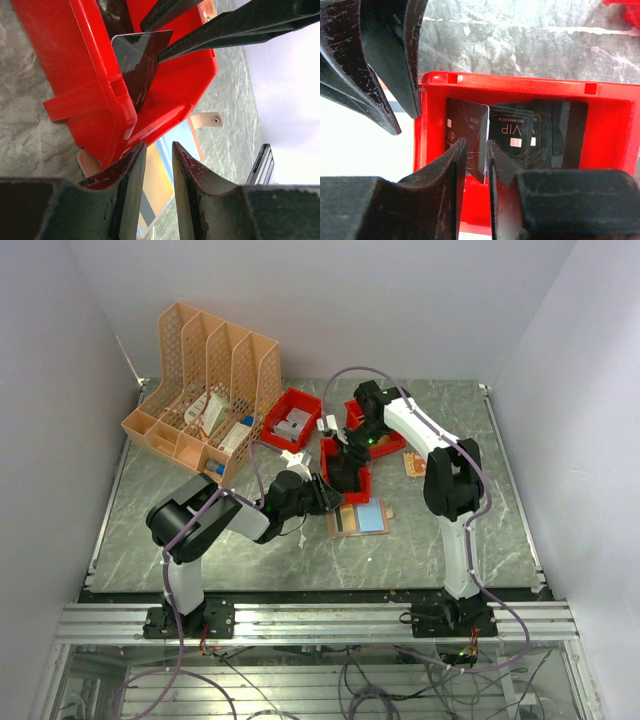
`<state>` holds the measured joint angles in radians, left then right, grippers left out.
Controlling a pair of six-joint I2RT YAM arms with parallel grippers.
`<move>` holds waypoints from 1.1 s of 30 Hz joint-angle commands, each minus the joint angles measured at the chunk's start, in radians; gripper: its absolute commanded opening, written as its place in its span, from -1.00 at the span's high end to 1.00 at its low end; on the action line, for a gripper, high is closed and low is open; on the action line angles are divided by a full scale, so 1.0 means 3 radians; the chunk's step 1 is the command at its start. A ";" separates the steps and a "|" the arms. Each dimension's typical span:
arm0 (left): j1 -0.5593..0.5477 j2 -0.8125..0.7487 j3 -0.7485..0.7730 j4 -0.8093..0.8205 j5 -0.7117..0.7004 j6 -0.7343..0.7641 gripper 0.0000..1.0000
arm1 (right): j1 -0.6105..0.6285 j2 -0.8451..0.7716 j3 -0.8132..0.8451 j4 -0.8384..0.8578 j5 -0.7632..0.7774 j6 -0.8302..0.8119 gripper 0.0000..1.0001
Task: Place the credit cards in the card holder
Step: Pick up the credit card from the storage box.
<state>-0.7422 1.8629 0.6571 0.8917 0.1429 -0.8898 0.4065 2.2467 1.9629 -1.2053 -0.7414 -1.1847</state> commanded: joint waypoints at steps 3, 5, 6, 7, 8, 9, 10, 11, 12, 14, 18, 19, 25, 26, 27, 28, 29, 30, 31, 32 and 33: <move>0.0116 0.0049 -0.0022 -0.0036 -0.0220 0.0139 0.19 | 0.0054 -0.0051 -0.0187 -0.0477 -0.0113 0.0135 0.57; 0.0113 0.0044 -0.0022 -0.0037 -0.0219 0.0140 0.19 | 0.0053 -0.0115 -0.0236 -0.0447 -0.0135 0.0145 0.57; 0.0115 0.0044 -0.0022 -0.0037 -0.0220 0.0143 0.19 | 0.0053 -0.0149 -0.0269 -0.0418 -0.0137 0.0167 0.57; 0.0112 0.0042 -0.0021 -0.0037 -0.0221 0.0143 0.19 | 0.0055 -0.0177 -0.0295 -0.0392 -0.0133 0.0181 0.57; 0.0113 0.0041 -0.0022 -0.0037 -0.0221 0.0143 0.19 | 0.0057 -0.0204 -0.0323 -0.0367 -0.0134 0.0202 0.57; 0.0114 0.0047 -0.0022 -0.0035 -0.0218 0.0140 0.19 | 0.0056 -0.0233 -0.0351 -0.0334 -0.0128 0.0225 0.56; 0.0114 0.0051 -0.0022 -0.0033 -0.0216 0.0138 0.19 | 0.0056 -0.0257 -0.0381 -0.0295 -0.0115 0.0248 0.56; 0.0114 0.0054 -0.0020 -0.0028 -0.0213 0.0135 0.19 | 0.0060 -0.0281 -0.0434 -0.0250 -0.0102 0.0282 0.56; 0.0116 0.0057 -0.0022 -0.0020 -0.0208 0.0131 0.19 | 0.0065 -0.0304 -0.0481 -0.0190 -0.0082 0.0310 0.56; 0.0112 0.0057 -0.0027 -0.0010 -0.0210 0.0129 0.19 | 0.0076 -0.0353 -0.0566 -0.0107 -0.0051 0.0348 0.56; 0.0112 0.0040 -0.0038 -0.0014 -0.0215 0.0133 0.19 | 0.0087 -0.0422 -0.0681 0.0005 -0.0035 0.0385 0.57; 0.0112 0.0035 -0.0040 -0.0017 -0.0215 0.0137 0.19 | 0.0092 -0.0446 -0.0714 0.0047 -0.0029 0.0407 0.57; 0.0112 0.0019 -0.0043 -0.0009 -0.0205 0.0138 0.19 | 0.0098 -0.0590 -0.0940 0.0752 0.0241 0.0959 0.69; 0.0112 0.0011 -0.0043 -0.0014 -0.0205 0.0142 0.19 | 0.0097 -0.0585 -0.0930 0.0825 0.0266 0.1036 0.72; 0.0112 -0.0002 -0.0047 -0.0017 -0.0204 0.0147 0.19 | 0.0097 -0.0571 -0.0900 0.0866 0.0285 0.1099 0.76; 0.0115 -0.0011 -0.0054 -0.0017 -0.0202 0.0152 0.19 | 0.0097 -0.0548 -0.0864 0.0911 0.0309 0.1161 0.80; 0.0112 -0.0024 -0.0061 -0.0019 -0.0205 0.0157 0.19 | 0.0097 -0.0516 -0.0825 0.0916 0.0314 0.1193 0.82; 0.0114 -0.0033 -0.0067 -0.0018 -0.0205 0.0162 0.19 | 0.0099 -0.0477 -0.0777 0.0899 0.0310 0.1206 0.83; 0.0113 -0.0048 -0.0083 -0.0010 -0.0201 0.0171 0.19 | 0.0100 -0.0421 -0.0725 0.0858 0.0288 0.1204 0.83; 0.0112 -0.0064 -0.0092 0.0000 -0.0200 0.0174 0.19 | 0.0102 -0.0357 -0.0665 0.0801 0.0235 0.1177 0.84; 0.0114 -0.0083 -0.0112 0.0007 -0.0200 0.0178 0.19 | 0.0102 -0.0299 -0.0617 0.0727 0.0185 0.1147 0.84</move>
<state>-0.7189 1.8587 0.6525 0.8955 0.1295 -0.8772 0.4335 2.1021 1.7157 -0.9852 -0.6758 -0.8745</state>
